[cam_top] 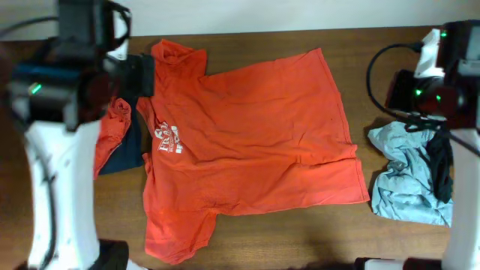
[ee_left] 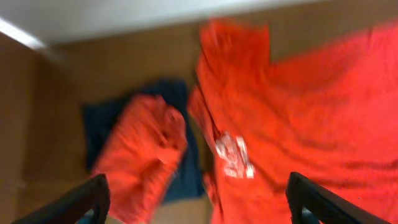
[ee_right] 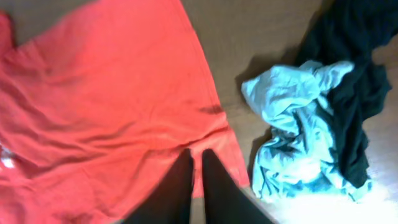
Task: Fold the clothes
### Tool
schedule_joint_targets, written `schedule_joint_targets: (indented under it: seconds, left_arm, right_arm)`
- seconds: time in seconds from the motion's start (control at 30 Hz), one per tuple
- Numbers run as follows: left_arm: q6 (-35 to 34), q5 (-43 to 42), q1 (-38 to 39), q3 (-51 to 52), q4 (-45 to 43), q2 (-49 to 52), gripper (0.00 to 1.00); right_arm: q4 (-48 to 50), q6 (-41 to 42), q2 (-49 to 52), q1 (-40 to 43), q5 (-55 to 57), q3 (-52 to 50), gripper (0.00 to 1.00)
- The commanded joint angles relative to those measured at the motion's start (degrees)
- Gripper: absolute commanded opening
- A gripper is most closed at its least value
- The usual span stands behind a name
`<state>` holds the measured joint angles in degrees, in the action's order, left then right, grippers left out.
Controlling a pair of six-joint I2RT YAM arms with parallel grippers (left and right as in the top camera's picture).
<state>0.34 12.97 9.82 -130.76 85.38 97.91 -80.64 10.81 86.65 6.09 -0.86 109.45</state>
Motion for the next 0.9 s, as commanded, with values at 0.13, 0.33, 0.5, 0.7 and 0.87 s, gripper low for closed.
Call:
schedule_joint_targets:
  seconds: [0.13,0.33,0.5,0.7,0.87]
  left_arm:
    - [-2.51,-5.49,-0.26,17.22,-6.64,4.94,0.81]
    - [-2.49,-5.20,-0.26,24.48,-10.56,6.67,0.80]
    - [-2.47,-5.22,-0.26,25.33,-11.32,6.88,0.81]
    - [-2.47,-5.20,-0.26,25.33,-11.69,6.88,0.85]
    - [-2.47,-5.07,-0.26,25.33,-11.69,6.88,0.85]
  right_arm:
    - [2.05,1.77,11.69,1.79,-0.24,-7.28,0.04]
    - [4.50,3.69,23.80,7.67,-0.63,-11.41,0.04]
    - [3.48,2.75,33.88,14.73,-4.90,-12.26,0.04]
    - [8.98,3.72,37.16,19.43,1.62,-17.05,0.04]
    - [14.86,4.83,37.38,27.06,2.60,-21.40,0.04]
